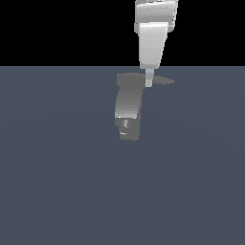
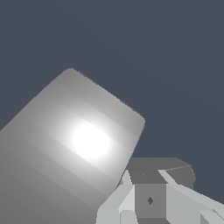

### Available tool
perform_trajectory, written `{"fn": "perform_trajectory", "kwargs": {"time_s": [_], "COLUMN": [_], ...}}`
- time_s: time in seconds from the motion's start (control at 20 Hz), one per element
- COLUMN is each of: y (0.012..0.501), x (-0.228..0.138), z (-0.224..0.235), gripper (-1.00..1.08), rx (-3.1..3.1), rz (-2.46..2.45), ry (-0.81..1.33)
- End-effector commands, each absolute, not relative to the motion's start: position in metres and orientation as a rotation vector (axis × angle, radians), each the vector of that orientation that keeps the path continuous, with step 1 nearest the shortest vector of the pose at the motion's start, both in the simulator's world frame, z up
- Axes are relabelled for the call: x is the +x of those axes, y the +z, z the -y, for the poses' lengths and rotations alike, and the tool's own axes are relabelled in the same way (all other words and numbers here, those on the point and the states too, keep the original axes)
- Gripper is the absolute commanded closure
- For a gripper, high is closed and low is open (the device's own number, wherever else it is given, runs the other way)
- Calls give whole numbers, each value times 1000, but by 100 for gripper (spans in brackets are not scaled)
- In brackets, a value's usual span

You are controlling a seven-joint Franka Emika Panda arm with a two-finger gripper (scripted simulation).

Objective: Turn on the faucet by rotating a designated handle.

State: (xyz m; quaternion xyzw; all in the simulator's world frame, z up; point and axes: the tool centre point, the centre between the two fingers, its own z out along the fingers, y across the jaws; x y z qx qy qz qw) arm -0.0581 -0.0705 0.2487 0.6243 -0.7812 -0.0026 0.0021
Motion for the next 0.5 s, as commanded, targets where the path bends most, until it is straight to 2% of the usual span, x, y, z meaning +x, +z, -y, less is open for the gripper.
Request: {"fn": "perform_trajectory", "kwargs": {"time_s": [0.0,0.45], "y": [248,249], "x": [-50,-32], "z": [86,126], "gripper": [108,108], "rx": [1952,1941], "rz": [2462,2470], "ry": [0,0]}}
